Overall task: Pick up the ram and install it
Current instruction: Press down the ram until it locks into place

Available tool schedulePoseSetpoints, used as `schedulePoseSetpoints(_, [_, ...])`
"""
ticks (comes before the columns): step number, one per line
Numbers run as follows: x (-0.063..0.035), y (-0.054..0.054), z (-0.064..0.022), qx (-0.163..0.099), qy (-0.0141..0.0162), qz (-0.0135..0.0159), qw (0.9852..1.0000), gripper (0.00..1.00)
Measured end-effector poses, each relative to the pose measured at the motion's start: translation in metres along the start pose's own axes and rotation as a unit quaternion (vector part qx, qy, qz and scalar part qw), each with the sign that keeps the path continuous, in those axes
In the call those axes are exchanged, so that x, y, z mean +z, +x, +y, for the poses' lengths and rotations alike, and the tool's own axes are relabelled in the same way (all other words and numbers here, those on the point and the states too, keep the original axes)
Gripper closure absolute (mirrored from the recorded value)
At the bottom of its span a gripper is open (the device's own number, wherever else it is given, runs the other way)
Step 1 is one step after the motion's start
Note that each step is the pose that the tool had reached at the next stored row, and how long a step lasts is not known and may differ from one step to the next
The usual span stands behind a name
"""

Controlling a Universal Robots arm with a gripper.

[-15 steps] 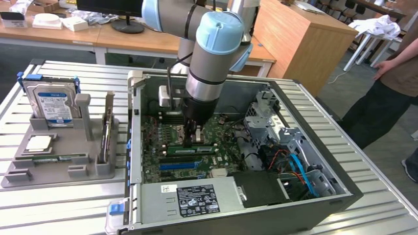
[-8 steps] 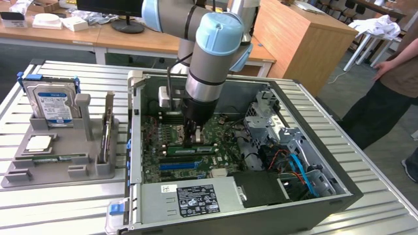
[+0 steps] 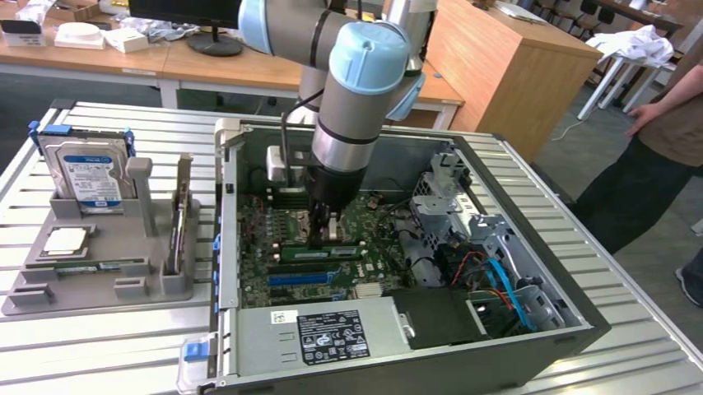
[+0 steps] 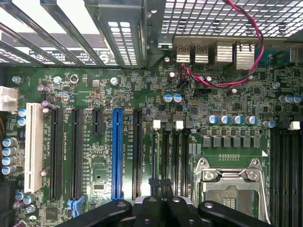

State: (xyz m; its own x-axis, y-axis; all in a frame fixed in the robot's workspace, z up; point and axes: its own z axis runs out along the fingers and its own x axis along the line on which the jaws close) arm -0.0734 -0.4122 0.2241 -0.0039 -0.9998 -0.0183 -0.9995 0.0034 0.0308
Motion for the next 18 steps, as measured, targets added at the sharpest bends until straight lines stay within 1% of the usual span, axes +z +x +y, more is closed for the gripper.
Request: schedulePoseSetpoints(18, [0.0017,0.0,-0.0001,0.0,0.0,-0.0002,1.0,0.9])
